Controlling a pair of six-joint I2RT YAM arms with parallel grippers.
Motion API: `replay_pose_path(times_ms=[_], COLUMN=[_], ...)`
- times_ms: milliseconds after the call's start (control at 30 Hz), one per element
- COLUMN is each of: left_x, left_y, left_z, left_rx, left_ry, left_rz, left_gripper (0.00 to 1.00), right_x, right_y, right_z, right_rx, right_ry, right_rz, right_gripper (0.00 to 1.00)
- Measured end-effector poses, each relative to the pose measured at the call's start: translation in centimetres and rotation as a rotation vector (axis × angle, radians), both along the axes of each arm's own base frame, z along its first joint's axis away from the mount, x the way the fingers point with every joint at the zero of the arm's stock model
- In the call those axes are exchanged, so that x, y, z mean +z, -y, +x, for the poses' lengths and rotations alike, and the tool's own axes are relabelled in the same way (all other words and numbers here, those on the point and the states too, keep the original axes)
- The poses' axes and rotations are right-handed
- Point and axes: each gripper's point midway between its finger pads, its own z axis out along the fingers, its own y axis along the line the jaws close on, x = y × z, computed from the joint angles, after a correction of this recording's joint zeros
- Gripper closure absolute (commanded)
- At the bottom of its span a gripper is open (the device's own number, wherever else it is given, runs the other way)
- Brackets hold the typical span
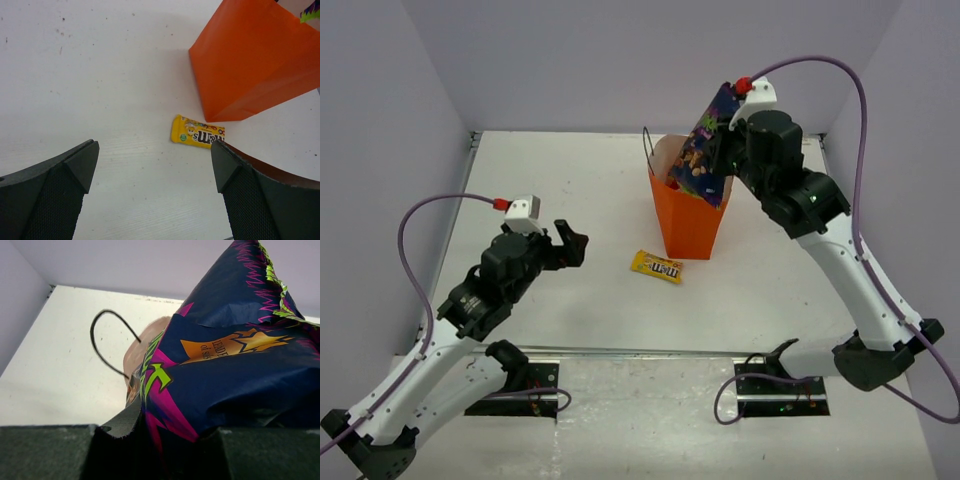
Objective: Place the snacks into the paper bag
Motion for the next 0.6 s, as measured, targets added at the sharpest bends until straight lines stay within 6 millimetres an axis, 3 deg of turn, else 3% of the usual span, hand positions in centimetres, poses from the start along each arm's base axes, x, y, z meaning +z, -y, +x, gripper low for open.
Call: replay_pose_path(times_ms=[267, 300, 333, 400, 433, 467, 600], left_x=[-1.0, -1.2, -1.5, -1.8, -1.9, -2.0, -1.9], left_y=[0.5, 0.6, 0.7, 0.8, 0.9, 0.9, 1.1], left_z=[0.1, 0.2, 0.2, 0.3, 0.3, 0.3, 0.3], left_rx=[-0.019, -0.022, -0.024, -0.028, -0.030, -0.032, -0.036], left_ry=[-0.022, -0.028, -0.034, -0.043, -0.047, -0.048, -0.044], left_rz=[0.007, 0.010, 0.013, 0.017, 0.019, 0.019, 0.014], left_gripper=[0.00, 0.00, 0.00, 0.00, 0.00, 0.00, 0.00], right_x=[3.4, 3.5, 3.6, 3.8, 4.2, 4.8, 7.1], right_y=[1.1, 1.2, 1.2, 1.1, 0.9, 0.8, 0.9], right_z=[2.9, 3.2, 3.5, 3.9, 4.2, 4.3, 4.5], right_rx=[-0.049, -0.054, -0.059, -0.060, -0.060, -0.059, -0.063], right_ry=[0.056, 0.058, 0.059, 0.066, 0.078, 0.094, 0.158], right_rz=[0.025, 0.026, 0.025, 0.027, 0.034, 0.041, 0.057], right_gripper=[0.98, 0.90, 0.60, 0.30, 0.09, 0.02, 0.01])
